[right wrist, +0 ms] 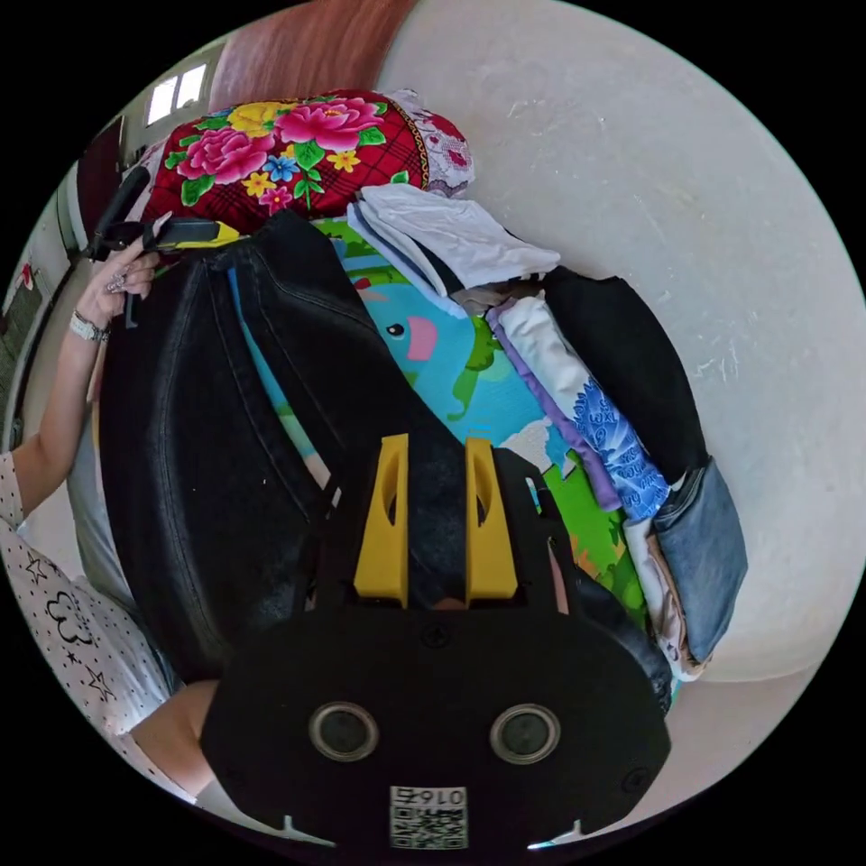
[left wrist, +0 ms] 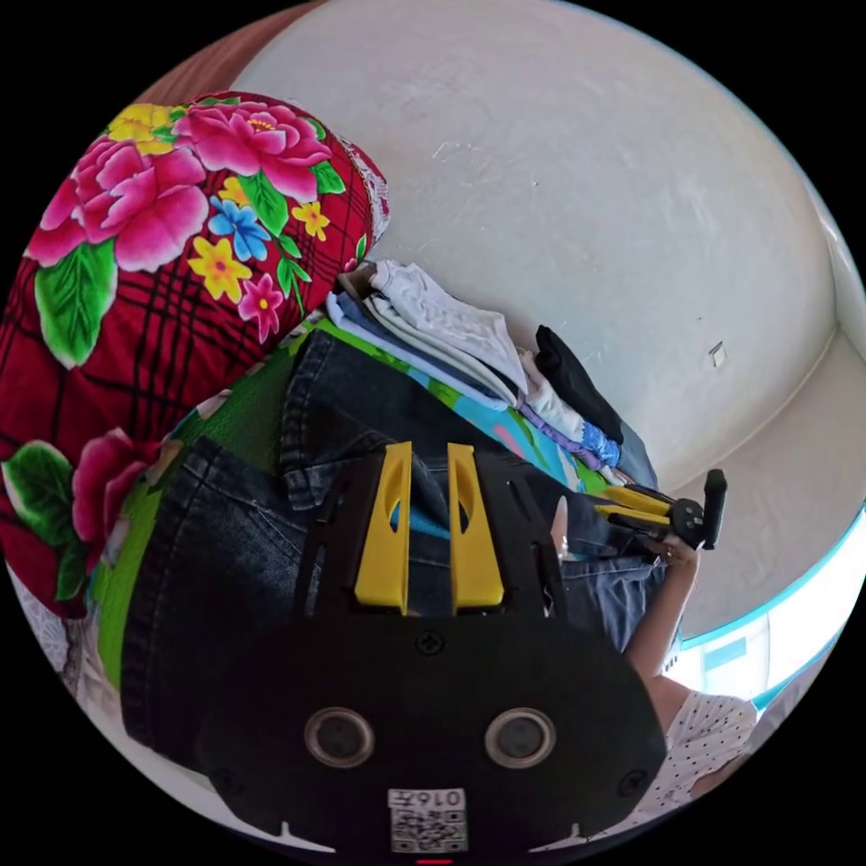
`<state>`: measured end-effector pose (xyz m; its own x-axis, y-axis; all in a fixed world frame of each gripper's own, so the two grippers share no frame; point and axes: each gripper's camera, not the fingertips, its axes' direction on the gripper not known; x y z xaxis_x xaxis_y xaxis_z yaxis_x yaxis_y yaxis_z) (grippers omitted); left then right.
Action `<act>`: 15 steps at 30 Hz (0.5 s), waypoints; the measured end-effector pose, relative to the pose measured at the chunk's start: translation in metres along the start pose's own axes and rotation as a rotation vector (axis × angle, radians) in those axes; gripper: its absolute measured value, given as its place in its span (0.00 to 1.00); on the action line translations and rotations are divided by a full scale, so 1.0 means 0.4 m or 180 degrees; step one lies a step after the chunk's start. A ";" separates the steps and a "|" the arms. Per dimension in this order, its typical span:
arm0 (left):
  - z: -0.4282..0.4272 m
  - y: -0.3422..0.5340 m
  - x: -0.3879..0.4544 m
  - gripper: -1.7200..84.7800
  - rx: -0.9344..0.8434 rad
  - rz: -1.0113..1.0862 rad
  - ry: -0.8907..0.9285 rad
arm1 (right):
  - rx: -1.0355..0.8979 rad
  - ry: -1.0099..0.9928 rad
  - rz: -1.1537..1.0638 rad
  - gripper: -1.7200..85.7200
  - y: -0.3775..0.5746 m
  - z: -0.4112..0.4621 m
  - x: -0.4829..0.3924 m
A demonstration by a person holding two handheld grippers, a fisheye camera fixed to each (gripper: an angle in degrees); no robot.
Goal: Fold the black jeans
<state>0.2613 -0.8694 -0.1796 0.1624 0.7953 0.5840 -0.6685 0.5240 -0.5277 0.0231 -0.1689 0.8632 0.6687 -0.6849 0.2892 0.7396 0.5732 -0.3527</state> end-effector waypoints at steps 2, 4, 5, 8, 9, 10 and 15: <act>0.012 -0.005 -0.003 0.06 -0.0018 0.0028 0.0002 | 0.0050 -0.0280 0.0046 0.14 -0.037 0.049 0.001; 0.022 -0.009 -0.006 0.03 -0.0010 0.0045 0.0032 | -0.0052 -0.0352 0.0218 0.13 -0.070 0.104 0.012; 0.026 -0.011 -0.007 0.02 0.0000 0.0058 0.0024 | -0.0237 -0.0313 0.0383 0.13 -0.091 0.149 0.021; 0.036 -0.020 -0.007 0.01 0.0014 0.0086 -0.0022 | -0.0555 -0.0531 0.0364 0.09 -0.116 0.225 0.010; 0.040 -0.024 -0.006 0.02 0.0016 0.0101 -0.0043 | -0.0527 -0.0512 0.0300 0.08 -0.115 0.219 0.002; 0.043 -0.025 -0.005 0.02 0.0008 0.0112 -0.0054 | -0.0597 -0.0515 0.0085 0.07 -0.111 0.202 -0.021; 0.117 -0.041 0.066 0.07 -0.0365 0.0701 0.0084 | -0.0371 -0.0612 -0.0964 0.07 -0.047 0.068 -0.147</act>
<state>0.2426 -0.8712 -0.1266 0.0417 0.9011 0.4317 -0.6035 0.3670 -0.7079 -0.0282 -0.1272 0.8769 0.4313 -0.7122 0.5538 0.8998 0.2950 -0.3214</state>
